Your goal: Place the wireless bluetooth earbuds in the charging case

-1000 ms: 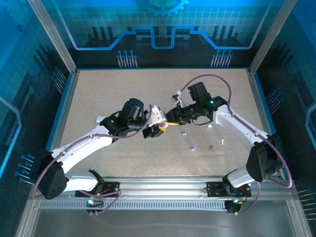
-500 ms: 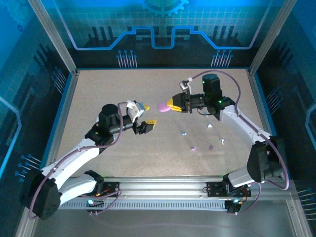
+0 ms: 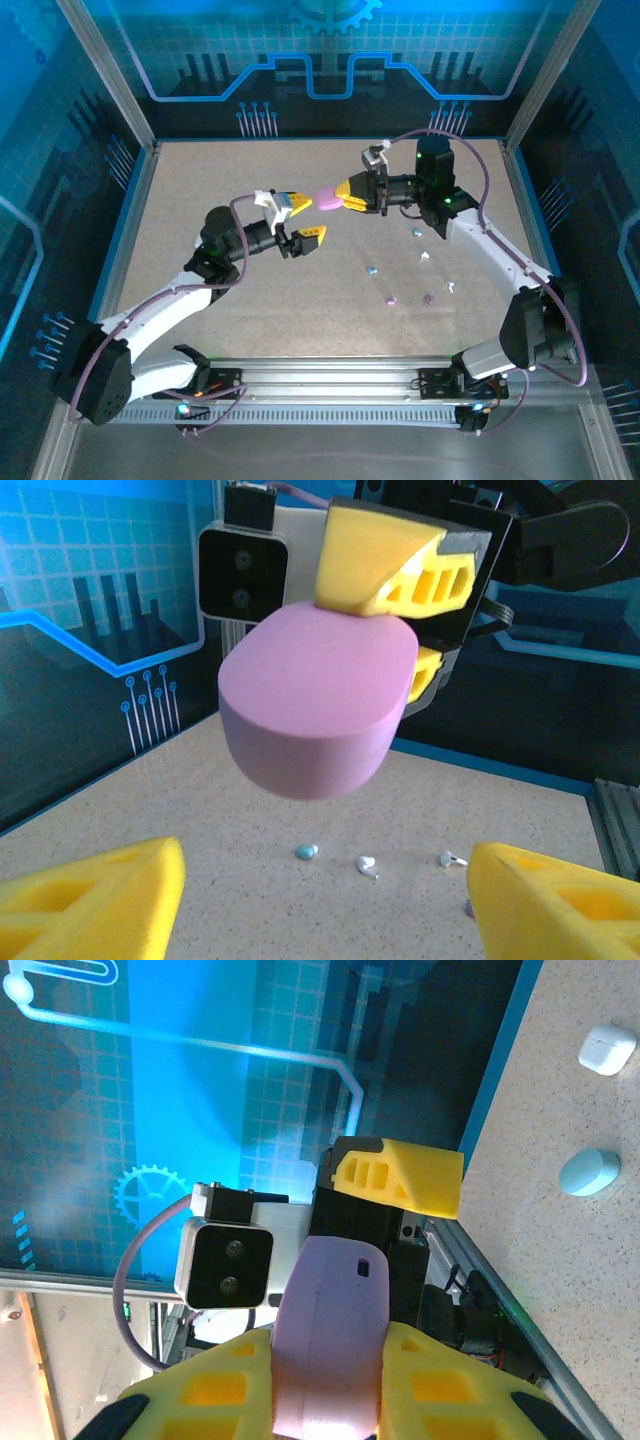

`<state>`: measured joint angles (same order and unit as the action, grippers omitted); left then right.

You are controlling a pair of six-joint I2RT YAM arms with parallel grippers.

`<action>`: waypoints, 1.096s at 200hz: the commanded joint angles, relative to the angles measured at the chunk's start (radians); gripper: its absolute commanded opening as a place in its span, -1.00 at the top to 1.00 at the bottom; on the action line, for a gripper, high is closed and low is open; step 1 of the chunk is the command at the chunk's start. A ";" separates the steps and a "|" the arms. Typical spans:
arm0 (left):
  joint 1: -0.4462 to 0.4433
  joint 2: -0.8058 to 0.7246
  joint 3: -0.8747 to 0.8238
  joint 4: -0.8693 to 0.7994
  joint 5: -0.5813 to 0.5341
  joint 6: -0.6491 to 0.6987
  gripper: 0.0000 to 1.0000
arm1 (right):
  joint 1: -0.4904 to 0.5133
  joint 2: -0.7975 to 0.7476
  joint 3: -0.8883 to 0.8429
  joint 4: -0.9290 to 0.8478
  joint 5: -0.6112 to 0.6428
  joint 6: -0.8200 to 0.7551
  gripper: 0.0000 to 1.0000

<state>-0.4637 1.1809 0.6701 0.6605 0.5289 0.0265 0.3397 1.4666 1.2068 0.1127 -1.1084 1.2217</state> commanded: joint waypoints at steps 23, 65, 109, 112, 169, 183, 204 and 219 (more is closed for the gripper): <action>-0.029 0.038 0.078 0.096 0.048 -0.005 -0.49 | 0.007 0.009 0.014 0.036 -0.030 0.025 0.57; -0.033 0.052 0.084 0.114 0.049 -0.003 -0.35 | 0.008 0.020 0.009 0.038 -0.038 0.025 0.57; -0.032 0.077 0.098 0.149 0.043 -0.003 -0.19 | 0.018 0.042 0.029 0.005 -0.068 0.000 0.57; -0.032 0.078 0.100 0.152 0.042 -0.003 -0.18 | 0.018 0.044 0.029 0.004 -0.071 0.000 0.57; -0.033 0.087 0.104 0.104 0.045 0.034 0.35 | 0.018 0.061 0.044 -0.004 -0.073 -0.009 0.50; -0.033 0.077 0.113 0.052 0.047 0.063 0.41 | 0.014 0.056 0.060 -0.077 -0.059 -0.067 0.30; -0.032 0.053 0.141 -0.095 0.046 0.136 0.44 | 0.007 0.055 0.163 -0.441 0.005 -0.331 0.07; -0.033 0.036 0.178 -0.226 0.046 0.200 0.44 | 0.007 0.066 0.250 -0.684 0.076 -0.511 -0.05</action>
<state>-0.4915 1.2602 0.7795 0.6342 0.5484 0.1078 0.3462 1.5261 1.3220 -0.1490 -1.1282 1.0332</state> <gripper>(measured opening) 0.394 0.490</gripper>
